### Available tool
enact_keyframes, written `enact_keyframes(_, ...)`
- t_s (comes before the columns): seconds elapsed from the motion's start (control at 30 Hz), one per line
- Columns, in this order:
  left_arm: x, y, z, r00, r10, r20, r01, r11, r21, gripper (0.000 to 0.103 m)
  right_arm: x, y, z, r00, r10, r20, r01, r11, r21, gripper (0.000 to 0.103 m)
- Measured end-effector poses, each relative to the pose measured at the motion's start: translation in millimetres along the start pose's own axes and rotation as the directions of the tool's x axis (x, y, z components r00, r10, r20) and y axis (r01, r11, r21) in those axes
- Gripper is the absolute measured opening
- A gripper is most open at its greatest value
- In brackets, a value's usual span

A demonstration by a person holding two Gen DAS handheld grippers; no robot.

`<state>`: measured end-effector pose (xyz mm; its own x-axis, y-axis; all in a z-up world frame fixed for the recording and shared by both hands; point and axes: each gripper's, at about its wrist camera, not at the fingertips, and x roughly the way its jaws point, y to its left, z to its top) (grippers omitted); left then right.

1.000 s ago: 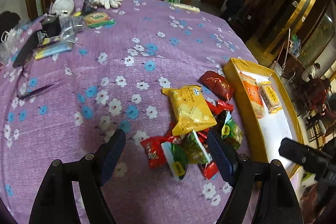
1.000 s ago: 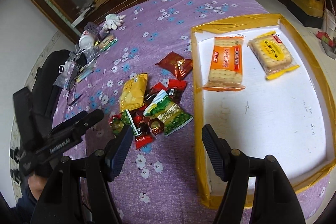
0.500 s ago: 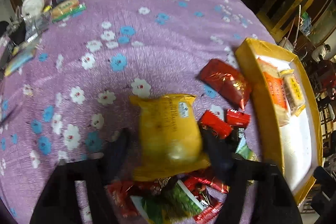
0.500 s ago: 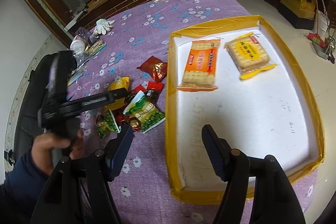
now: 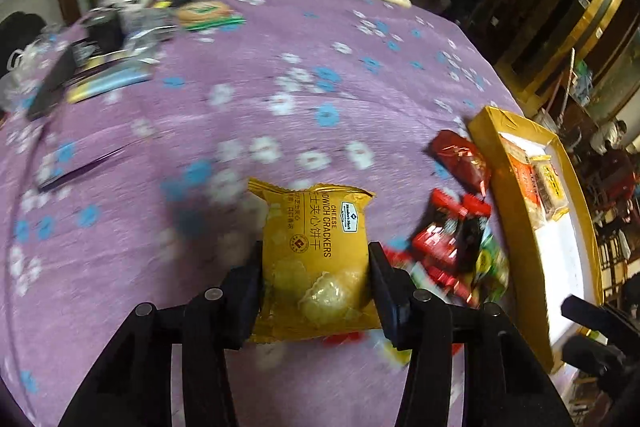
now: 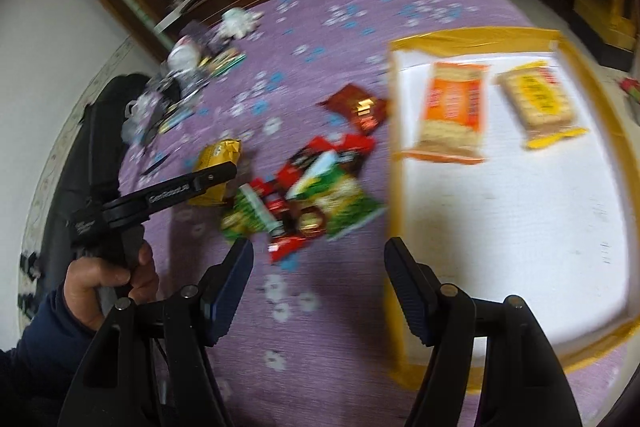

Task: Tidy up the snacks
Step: 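Grasp the yellow sandwich-crackers pack with the left tool, then grasp the green pea snack packet with the right tool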

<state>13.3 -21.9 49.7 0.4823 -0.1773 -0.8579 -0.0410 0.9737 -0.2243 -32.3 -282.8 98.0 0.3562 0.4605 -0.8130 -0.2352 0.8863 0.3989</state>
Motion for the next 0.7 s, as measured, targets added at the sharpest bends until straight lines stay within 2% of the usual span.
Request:
enact_keyframes(0.1,-16,19,-15,1.0,0.008,0.011,-0.008,1.0,-0.028,0.052,22,20,4,0.998,0.046,-0.048,-0.047,0.998,-0.028,0.067)
enact_keyframes(0.17,-26,27,-25,1.0,0.022,0.02,-0.021,0.999,-0.03,0.052,36,33,9,0.995,0.068,-0.074,-0.071,0.997,-0.042,0.063)
enact_keyframes(0.37,-44,43,-46,0.999,0.039,0.027,-0.038,0.999,-0.028,0.052,77,52,38,0.994,0.054,-0.095,-0.059,0.997,-0.057,0.062)
enact_keyframes(0.4,-46,45,-47,0.999,0.04,0.028,-0.04,0.999,-0.028,0.052,84,51,40,0.995,0.039,-0.096,-0.045,0.997,-0.059,0.059)
enact_keyframes(0.43,-49,47,-49,0.999,0.038,0.029,-0.037,0.999,-0.028,0.052,90,50,41,0.995,0.026,-0.098,-0.032,0.998,-0.056,0.052)
enact_keyframes(0.5,-52,51,-51,0.999,0.04,0.032,-0.039,0.999,-0.027,0.052,100,47,38,0.99,0.037,-0.134,-0.043,0.998,-0.039,0.044)
enact_keyframes(0.6,-56,58,-52,0.999,0.039,0.034,-0.038,0.999,-0.033,0.052,100,59,15,0.974,0.091,-0.208,-0.104,0.993,-0.05,0.041)
enact_keyframes(0.7,-58,63,-51,0.998,0.034,0.043,-0.033,0.999,-0.041,0.052,93,69,-16,0.938,0.159,-0.309,-0.179,0.983,-0.037,0.041)
